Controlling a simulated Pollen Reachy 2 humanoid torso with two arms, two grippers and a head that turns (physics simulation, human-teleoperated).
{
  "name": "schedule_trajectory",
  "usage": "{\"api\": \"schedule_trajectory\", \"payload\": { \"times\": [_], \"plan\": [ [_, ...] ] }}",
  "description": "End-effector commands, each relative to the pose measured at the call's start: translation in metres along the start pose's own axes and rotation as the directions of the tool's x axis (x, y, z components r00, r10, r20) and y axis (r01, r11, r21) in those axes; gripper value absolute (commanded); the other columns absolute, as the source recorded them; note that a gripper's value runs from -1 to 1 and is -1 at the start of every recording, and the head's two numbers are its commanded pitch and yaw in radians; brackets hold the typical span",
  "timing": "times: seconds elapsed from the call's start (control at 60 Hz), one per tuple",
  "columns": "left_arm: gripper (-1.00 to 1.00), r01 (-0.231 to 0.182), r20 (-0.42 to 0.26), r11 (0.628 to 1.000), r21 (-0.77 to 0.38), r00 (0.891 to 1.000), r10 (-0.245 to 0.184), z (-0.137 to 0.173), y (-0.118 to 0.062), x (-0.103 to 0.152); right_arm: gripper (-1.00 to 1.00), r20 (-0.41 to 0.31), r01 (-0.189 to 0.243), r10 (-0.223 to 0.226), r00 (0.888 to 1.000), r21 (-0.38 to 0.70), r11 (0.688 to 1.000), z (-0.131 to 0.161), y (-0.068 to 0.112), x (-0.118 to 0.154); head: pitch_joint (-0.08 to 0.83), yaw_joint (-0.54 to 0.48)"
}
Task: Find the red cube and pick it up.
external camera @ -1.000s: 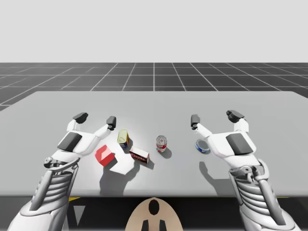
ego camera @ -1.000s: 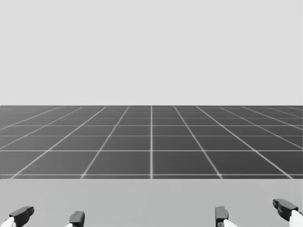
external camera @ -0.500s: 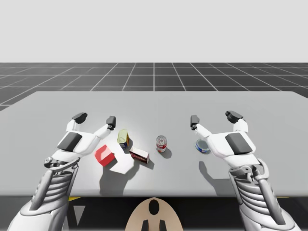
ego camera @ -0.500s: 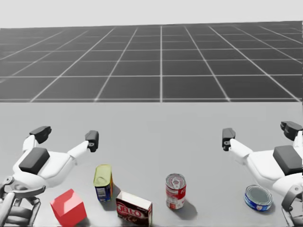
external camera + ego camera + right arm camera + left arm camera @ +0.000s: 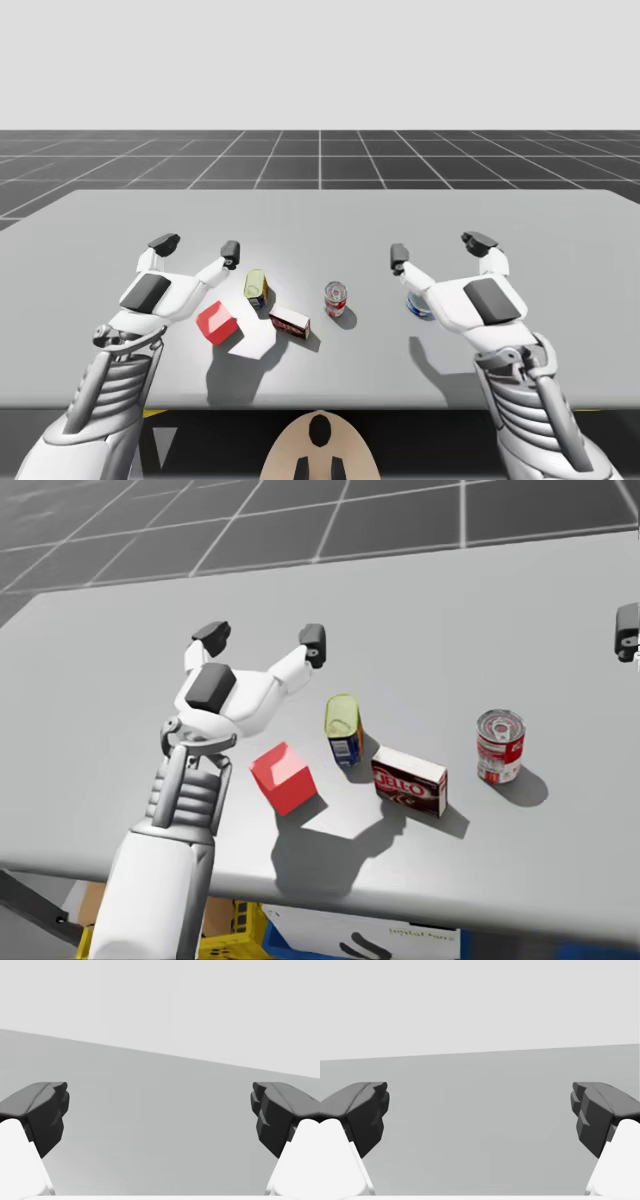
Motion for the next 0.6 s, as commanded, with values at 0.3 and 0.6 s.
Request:
{"api": "schedule_trajectory", "payload": {
  "times": [0.3, 0.6],
  "plan": [
    [-1.0, -0.032, -0.022, 0.999, 0.007, 0.999, 0.032, -0.002, 0.01, 0.004, -1.0, -0.029, -0.003, 0.004, 1.0, 0.053, 0.999, 0.0, 0.004, -0.004, 0.734, 0.4],
    [-1.0, -0.01, -0.221, 0.983, -0.183, 0.975, -0.031, 0.044, 0.029, 0.015, -1.0, -0.041, -0.001, 0.003, 0.999, 0.056, 0.998, 0.001, 0.004, -0.005, 0.741, 0.41]
  ]
}}
